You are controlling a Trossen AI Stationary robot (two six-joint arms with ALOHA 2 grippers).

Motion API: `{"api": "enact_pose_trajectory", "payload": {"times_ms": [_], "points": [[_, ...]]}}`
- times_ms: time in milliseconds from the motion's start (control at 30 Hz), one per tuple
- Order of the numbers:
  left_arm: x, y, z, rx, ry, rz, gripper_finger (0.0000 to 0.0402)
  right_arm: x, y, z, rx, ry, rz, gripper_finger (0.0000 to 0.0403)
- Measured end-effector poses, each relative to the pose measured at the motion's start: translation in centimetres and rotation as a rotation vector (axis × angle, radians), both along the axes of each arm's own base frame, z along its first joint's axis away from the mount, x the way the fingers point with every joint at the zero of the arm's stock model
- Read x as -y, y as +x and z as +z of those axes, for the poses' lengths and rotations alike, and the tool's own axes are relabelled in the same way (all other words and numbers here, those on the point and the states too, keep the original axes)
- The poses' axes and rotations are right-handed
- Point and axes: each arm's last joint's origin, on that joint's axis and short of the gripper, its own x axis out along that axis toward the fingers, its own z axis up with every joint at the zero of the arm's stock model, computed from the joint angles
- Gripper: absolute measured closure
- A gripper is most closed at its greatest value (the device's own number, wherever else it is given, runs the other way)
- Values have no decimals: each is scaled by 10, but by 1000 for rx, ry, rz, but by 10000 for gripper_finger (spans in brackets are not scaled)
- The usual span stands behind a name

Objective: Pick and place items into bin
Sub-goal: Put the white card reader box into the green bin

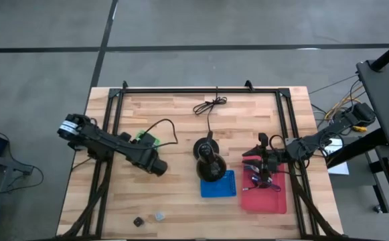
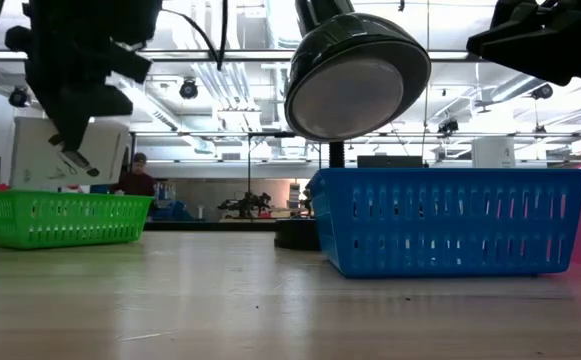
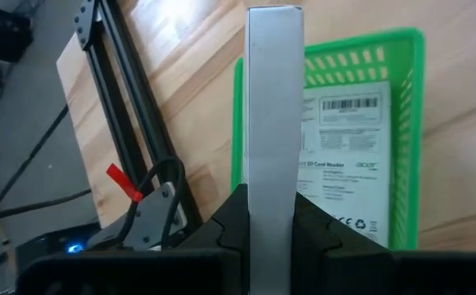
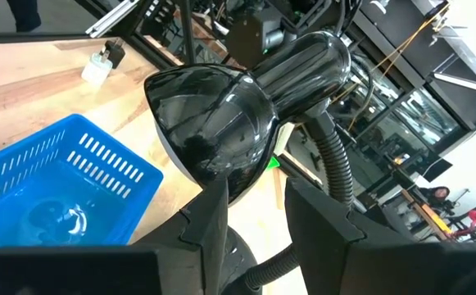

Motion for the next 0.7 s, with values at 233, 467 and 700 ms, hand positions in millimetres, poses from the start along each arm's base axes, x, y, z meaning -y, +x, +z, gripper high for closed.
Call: {"api": "enact_pose_trajectory", "payload": {"times_ms": [233, 467, 700], "points": [[0, 6, -10, -54, 4, -3, 375, 0, 0, 0, 0, -3, 0, 291], [1, 14, -22, -74, 9, 2, 375, 0, 0, 0, -1, -2, 0, 291], [2, 19, -33, -135, 25, 5, 375, 0, 0, 0, -1, -2, 0, 291]]}}
